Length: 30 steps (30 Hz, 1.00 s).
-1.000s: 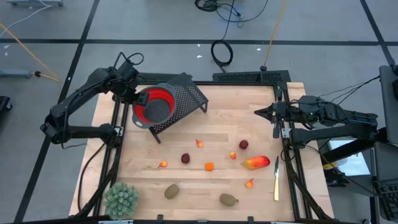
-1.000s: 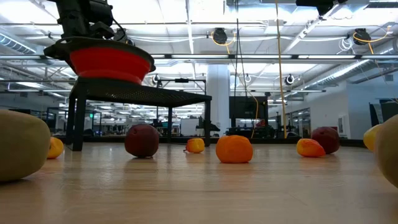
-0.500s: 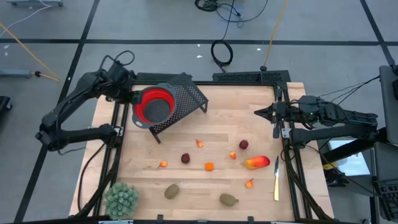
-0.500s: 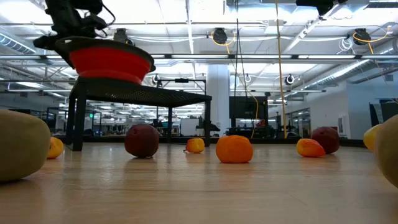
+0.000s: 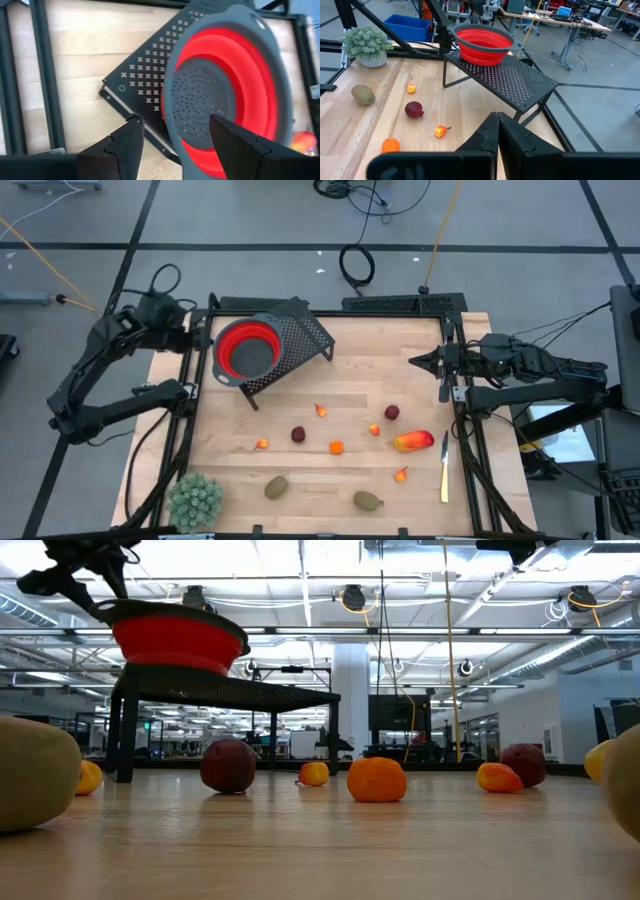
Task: Pick & Place Fruit
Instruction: Put the pomegranate into the red strainer bowl on the shelf
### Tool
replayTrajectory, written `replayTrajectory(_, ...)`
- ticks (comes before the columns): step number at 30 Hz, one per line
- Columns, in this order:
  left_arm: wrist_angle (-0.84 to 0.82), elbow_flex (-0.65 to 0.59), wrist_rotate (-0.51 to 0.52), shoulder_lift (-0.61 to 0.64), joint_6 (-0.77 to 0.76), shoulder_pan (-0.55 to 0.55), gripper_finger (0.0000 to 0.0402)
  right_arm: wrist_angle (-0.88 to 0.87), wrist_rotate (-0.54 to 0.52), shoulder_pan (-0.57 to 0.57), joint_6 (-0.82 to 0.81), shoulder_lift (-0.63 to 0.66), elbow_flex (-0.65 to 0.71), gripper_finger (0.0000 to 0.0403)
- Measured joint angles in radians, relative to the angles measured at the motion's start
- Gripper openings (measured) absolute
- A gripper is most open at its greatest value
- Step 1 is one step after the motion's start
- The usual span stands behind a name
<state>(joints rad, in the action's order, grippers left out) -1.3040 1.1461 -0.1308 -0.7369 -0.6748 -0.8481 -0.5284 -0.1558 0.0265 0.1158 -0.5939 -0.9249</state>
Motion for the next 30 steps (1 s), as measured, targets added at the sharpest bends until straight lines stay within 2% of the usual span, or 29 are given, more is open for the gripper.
replayTrajectory(5,0.052,0.0,0.007,0.063,0.01,0.034,0.0183,0.0,0.0,0.0,0.0,0.0,0.0,0.0)
replayTrajectory(15,0.155,0.0,0.073,0.155,0.025,0.075,0.0015,0.0,0.0,0.0,0.0,-0.001,0.0,0.0)
replayTrajectory(21,0.178,0.0,0.089,0.161,0.053,0.094,0.0012,0.0,0.0,0.0,0.0,-0.017,0.0,0.0)
replayTrajectory(30,0.473,0.0,0.072,0.135,0.12,0.176,0.0002,0.0,0.0,0.0,0.0,-0.054,0.0,0.0)
